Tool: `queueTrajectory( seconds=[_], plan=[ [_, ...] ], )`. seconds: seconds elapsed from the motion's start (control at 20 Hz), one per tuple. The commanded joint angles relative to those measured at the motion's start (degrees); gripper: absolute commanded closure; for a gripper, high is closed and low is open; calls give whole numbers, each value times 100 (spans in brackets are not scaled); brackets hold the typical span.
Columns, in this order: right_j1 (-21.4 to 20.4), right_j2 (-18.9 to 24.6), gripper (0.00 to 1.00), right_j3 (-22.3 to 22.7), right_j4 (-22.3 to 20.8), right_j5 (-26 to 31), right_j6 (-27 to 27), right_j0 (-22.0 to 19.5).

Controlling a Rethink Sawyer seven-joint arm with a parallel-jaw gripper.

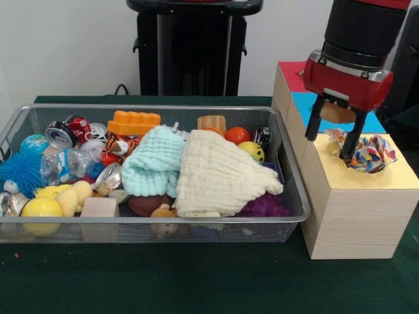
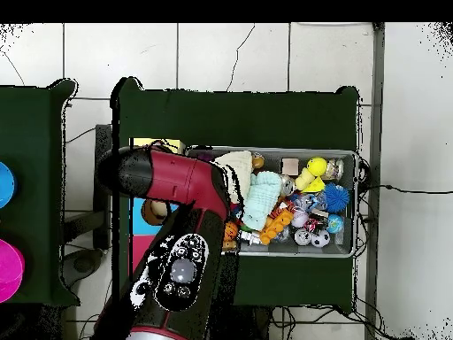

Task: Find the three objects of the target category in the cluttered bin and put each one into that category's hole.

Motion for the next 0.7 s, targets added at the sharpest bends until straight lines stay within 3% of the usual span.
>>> queueTrajectory(
  seconds=[0.05,0.4,0.7],
  plan=[
    [159,628,0,231,257,542,1163,16],
    [226,143,0,56,-34,651,1151,252],
    [39,442,0,378,333,1130,1378,200]
  ],
)
